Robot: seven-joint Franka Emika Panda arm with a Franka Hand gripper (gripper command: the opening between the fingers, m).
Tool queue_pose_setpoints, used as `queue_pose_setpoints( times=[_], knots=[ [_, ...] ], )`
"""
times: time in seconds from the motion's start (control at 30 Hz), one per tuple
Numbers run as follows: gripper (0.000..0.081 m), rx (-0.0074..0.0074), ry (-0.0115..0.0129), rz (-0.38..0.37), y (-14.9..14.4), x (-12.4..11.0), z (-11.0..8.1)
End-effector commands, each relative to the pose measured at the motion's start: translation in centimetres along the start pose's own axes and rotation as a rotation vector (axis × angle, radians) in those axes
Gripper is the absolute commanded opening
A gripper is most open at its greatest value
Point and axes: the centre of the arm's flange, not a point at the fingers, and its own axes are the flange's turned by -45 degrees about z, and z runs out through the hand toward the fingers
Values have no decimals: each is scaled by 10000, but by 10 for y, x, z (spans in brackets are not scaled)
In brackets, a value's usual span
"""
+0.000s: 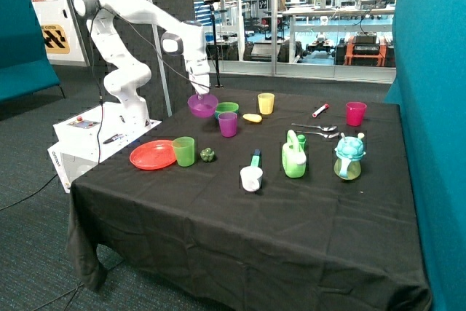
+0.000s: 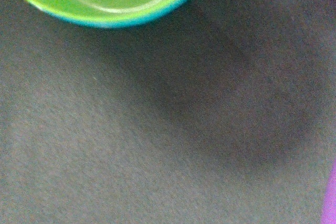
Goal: Stack the bowls
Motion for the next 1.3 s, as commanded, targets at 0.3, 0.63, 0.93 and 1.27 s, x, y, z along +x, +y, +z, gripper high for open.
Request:
queue_pose_setpoints(
  times=[0.3, 0.63, 0.93, 1.27],
  knots=[
    [0, 8, -28, -1066, -35, 46, -15],
    [0, 9, -28, -1693, -64, 65, -15],
    [0, 10, -27, -1970, -77, 75, -12],
    [0, 10, -27, -2585, -98, 94, -9]
  ],
)
